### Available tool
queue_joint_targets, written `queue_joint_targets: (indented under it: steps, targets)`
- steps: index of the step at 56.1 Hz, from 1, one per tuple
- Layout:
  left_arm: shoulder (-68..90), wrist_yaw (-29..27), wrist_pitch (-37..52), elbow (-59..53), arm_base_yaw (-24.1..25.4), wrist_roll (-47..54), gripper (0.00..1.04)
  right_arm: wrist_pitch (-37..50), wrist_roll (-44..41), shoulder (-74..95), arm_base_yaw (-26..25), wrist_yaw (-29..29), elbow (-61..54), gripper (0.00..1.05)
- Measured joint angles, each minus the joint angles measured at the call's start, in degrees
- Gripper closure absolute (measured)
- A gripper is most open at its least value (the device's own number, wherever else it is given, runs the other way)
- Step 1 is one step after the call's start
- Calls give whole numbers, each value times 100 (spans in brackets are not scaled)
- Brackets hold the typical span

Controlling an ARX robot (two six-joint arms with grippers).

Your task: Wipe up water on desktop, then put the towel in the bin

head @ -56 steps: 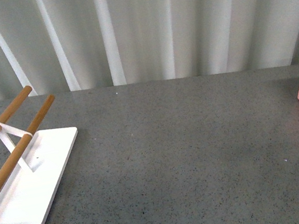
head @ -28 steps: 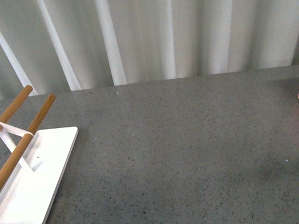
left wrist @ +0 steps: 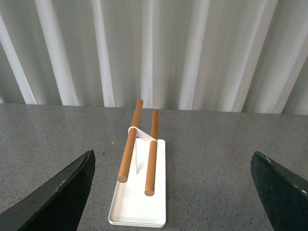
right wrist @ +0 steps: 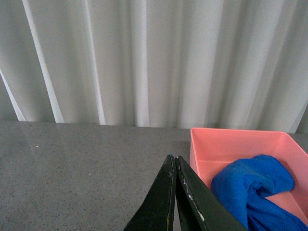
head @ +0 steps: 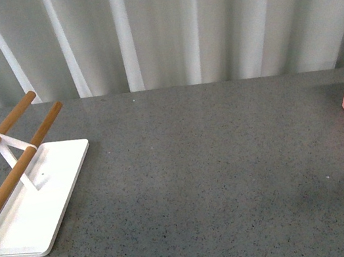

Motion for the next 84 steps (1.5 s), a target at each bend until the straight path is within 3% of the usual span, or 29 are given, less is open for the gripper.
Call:
queue_joint_targets:
  steps: [40,47,63,84]
  targets:
    - [0,0,0,0,0,0,7,-1309,20,-1329,0,0,-4,101]
    - [0,-2,0,0,0,0,7,-2280,22,-2109,0,0,-4,101]
    - [-4,0,-4,0,0,0,7,-2326,17,-2310,0,2,-4,101]
    - [-4,0,-4,0,0,0,7,-2326,22,-2310,0,2,-4,37]
